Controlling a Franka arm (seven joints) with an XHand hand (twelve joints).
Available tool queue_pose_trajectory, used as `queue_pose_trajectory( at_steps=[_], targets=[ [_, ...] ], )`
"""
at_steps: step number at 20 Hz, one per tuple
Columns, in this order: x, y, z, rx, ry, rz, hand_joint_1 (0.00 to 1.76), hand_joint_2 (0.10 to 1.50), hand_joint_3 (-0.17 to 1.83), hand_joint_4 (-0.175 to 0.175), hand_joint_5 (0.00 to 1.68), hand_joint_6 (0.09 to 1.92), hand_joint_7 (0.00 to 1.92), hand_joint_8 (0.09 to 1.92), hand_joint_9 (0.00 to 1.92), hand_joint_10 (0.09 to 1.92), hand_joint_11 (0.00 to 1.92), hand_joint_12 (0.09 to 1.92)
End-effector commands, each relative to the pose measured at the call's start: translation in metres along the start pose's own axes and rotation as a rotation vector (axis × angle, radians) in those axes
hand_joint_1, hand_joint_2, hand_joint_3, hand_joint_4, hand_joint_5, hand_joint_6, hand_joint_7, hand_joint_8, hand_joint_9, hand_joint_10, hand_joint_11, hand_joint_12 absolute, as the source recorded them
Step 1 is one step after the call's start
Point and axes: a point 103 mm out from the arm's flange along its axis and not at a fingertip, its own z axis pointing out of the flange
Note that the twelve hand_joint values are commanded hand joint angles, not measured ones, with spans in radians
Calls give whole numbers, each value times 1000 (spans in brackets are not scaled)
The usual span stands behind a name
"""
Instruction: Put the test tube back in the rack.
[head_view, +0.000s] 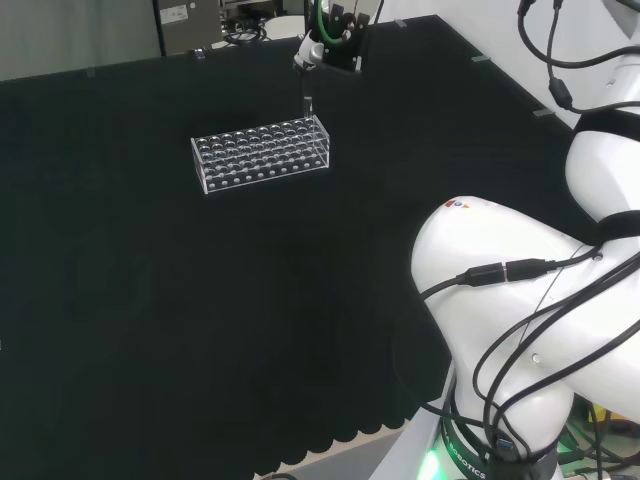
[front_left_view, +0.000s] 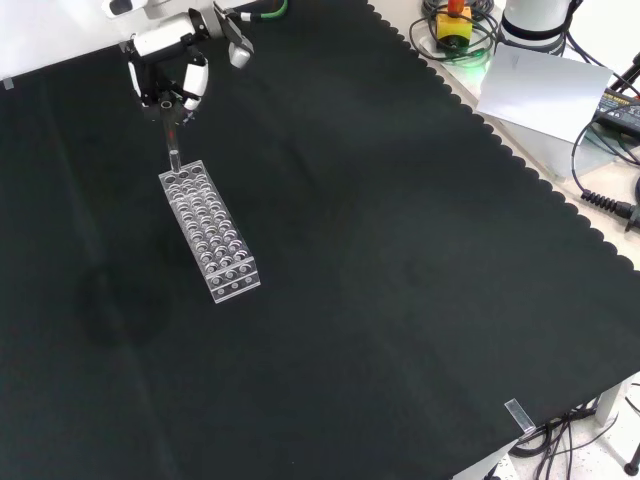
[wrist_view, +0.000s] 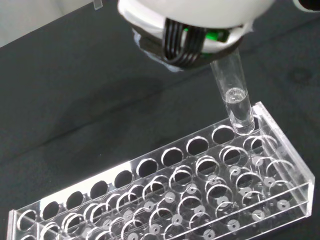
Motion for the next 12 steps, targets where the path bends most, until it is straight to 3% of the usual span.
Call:
queue_pose_trajectory(
  at_steps=[1,12],
  targets=[
    [8,-1,6,13,11,-9,1329,748,440,-175,1406,87,1416,595,1657,468,1276,875],
    [6,-2,13,32,-10,-8,1329,749,440,-175,1406,87,1415,597,1656,471,1275,873]
  ],
)
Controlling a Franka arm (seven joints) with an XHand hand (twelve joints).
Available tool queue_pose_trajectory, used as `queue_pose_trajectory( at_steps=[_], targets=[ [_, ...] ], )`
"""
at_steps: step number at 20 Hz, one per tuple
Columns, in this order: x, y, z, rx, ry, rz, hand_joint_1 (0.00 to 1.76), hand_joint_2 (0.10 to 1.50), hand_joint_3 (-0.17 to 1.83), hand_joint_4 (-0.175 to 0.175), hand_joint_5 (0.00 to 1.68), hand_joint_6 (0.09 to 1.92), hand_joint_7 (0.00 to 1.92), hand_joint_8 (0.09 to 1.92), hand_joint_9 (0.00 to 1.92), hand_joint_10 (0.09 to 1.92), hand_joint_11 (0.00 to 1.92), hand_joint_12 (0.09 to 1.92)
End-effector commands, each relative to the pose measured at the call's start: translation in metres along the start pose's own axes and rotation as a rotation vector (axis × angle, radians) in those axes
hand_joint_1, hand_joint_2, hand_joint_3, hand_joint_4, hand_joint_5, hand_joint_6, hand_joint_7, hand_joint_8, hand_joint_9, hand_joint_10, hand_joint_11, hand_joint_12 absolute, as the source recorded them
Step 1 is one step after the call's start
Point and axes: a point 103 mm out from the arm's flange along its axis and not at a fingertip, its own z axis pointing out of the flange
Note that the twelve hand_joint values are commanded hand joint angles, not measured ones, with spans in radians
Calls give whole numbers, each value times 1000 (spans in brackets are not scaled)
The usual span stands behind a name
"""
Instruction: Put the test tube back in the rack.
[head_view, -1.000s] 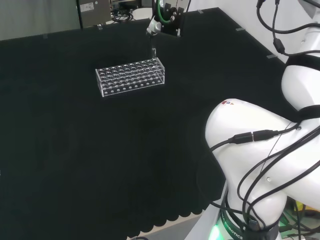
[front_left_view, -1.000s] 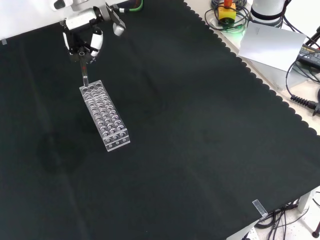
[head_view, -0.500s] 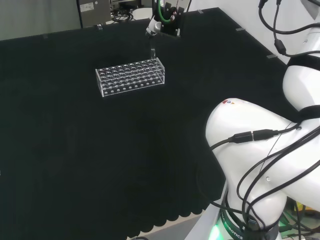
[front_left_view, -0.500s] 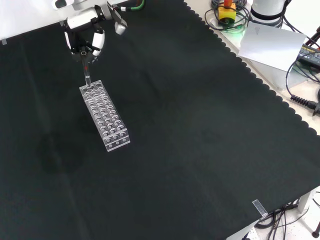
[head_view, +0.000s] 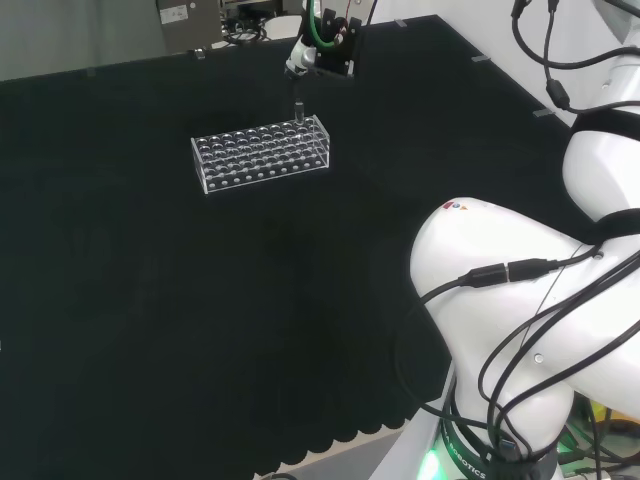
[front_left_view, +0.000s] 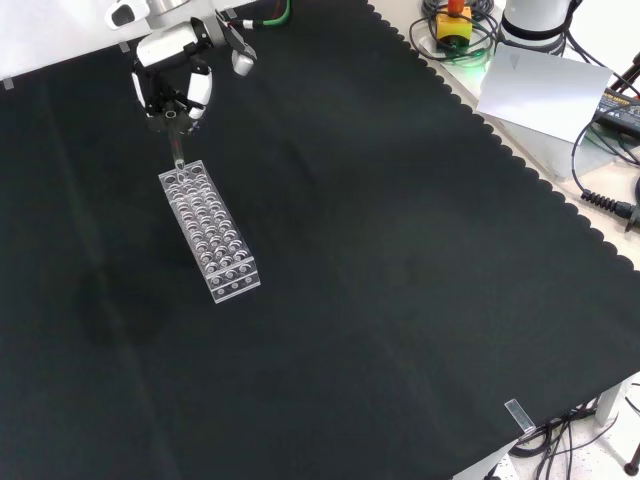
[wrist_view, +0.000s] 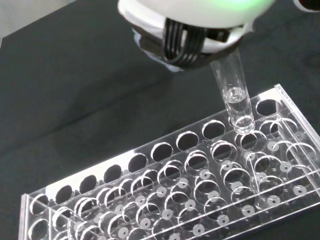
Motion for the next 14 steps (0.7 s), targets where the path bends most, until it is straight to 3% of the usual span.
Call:
queue_pose_trajectory(
  at_steps=[1,14],
  targets=[
    [-3,-1,3,10,-15,6,1329,749,440,-175,1406,87,1415,597,1656,471,1276,873],
    [-9,-6,10,24,1,14,1329,749,440,-175,1406,87,1415,599,1655,474,1277,871]
  ],
)
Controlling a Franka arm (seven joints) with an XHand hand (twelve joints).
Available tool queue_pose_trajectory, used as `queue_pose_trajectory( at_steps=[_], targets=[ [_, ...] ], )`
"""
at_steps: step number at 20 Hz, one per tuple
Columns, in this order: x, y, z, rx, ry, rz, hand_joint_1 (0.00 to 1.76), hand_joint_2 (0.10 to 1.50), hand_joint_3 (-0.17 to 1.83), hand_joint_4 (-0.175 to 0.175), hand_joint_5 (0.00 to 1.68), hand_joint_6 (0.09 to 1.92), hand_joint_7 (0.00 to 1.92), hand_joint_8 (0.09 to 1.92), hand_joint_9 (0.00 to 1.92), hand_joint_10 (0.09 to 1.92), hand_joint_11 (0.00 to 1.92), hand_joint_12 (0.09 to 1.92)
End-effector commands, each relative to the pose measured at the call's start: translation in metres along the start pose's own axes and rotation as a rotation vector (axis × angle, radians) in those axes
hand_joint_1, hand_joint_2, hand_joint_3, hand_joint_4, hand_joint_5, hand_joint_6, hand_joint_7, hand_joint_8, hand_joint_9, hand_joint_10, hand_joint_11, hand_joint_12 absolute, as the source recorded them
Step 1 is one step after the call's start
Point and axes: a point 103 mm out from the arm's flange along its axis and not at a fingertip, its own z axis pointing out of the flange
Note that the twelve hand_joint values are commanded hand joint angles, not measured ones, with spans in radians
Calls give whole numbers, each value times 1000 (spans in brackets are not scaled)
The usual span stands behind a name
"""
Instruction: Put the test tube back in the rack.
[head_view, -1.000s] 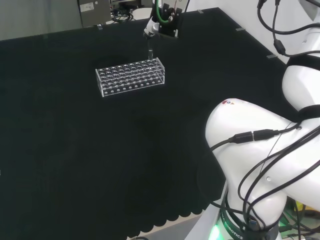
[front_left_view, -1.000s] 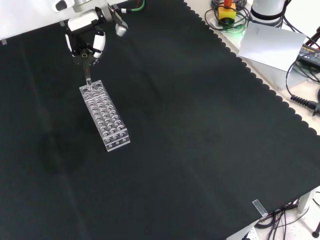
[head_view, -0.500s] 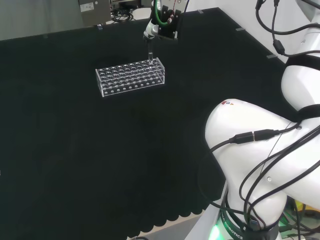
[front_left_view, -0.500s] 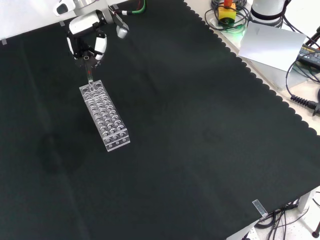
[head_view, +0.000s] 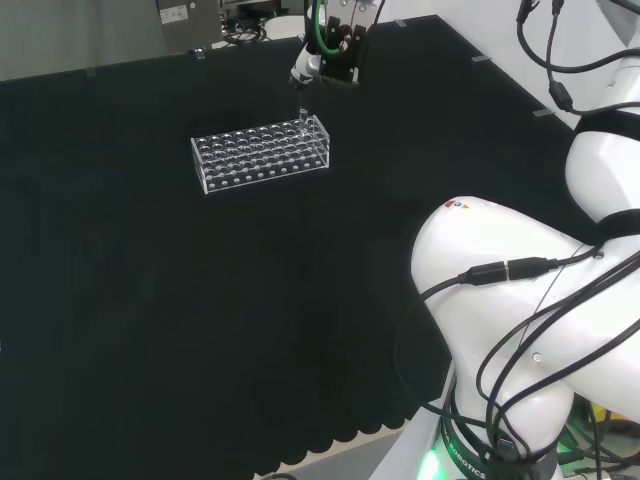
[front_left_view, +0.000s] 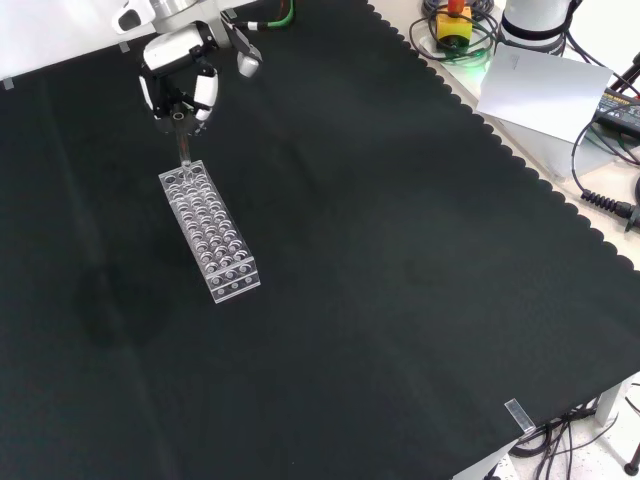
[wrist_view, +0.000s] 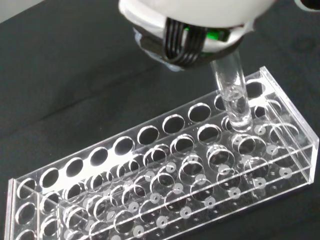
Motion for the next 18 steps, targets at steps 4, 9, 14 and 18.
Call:
queue_pose_trajectory(
  at_steps=[4,9,14,18],
  targets=[
    [2,0,2,3,-1,3,1329,748,440,-175,1407,87,1415,599,1655,475,1277,871],
    [4,3,3,14,-12,5,1329,748,441,-175,1407,87,1414,599,1655,475,1277,870],
    [7,12,9,10,-13,0,1329,748,441,-175,1407,87,1414,600,1654,476,1277,870],
    [6,14,10,9,-21,5,1329,748,441,-175,1407,87,1414,600,1654,477,1277,869]
  ],
)
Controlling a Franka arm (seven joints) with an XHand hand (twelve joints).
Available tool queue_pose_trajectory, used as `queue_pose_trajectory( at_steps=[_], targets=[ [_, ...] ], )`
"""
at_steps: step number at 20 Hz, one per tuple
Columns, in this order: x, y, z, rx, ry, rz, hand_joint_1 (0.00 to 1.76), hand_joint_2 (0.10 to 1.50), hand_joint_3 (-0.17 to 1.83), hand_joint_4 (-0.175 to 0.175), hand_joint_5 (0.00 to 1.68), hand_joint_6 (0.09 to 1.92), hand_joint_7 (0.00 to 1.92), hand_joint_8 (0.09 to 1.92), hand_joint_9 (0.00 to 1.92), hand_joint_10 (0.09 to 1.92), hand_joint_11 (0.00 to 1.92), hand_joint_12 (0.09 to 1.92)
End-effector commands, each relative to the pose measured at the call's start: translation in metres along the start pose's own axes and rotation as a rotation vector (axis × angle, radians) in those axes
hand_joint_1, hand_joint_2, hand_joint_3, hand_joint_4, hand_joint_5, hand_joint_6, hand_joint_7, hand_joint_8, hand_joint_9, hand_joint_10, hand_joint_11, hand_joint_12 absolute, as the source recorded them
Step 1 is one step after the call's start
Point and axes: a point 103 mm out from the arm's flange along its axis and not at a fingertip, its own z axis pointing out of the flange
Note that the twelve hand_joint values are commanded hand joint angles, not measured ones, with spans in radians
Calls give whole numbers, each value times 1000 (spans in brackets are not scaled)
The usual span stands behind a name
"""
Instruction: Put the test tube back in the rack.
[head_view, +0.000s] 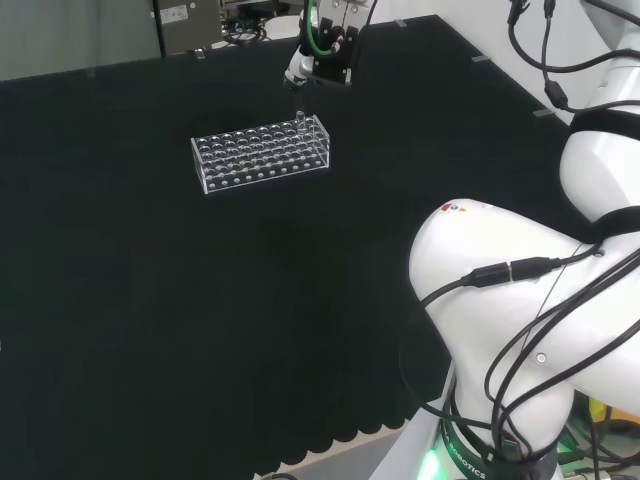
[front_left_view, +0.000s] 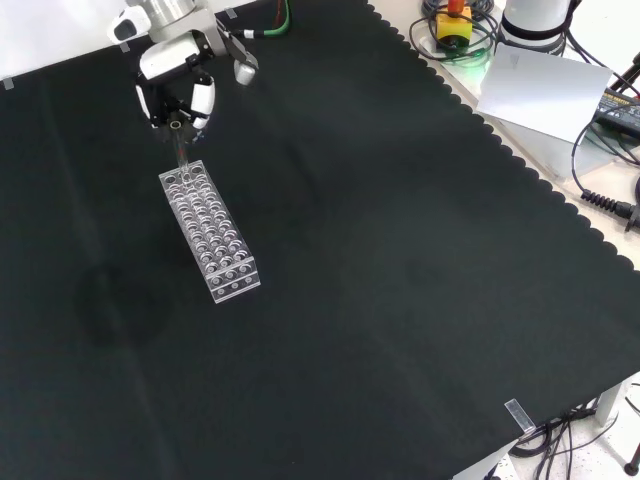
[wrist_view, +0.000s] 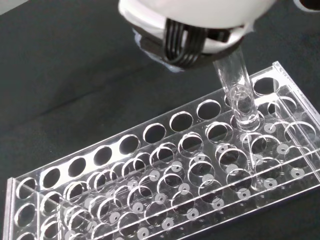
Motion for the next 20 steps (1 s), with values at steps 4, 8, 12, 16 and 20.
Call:
queue_pose_trajectory(
  at_steps=[4,8,12,16,20],
  targets=[
    [-9,9,5,16,-9,17,1329,748,441,-175,1407,87,1414,600,1654,478,1277,869],
    [-20,15,6,16,-29,42,1329,748,441,-175,1407,87,1414,601,1654,478,1277,869],
    [-26,17,9,20,-39,58,1329,748,441,-175,1407,87,1413,601,1654,479,1277,869],
    [-27,18,10,24,-38,60,1329,749,441,-175,1407,87,1413,602,1654,480,1276,869],
    [-28,22,10,29,-32,51,1329,749,441,-175,1408,87,1413,603,1653,480,1276,869]
  ],
)
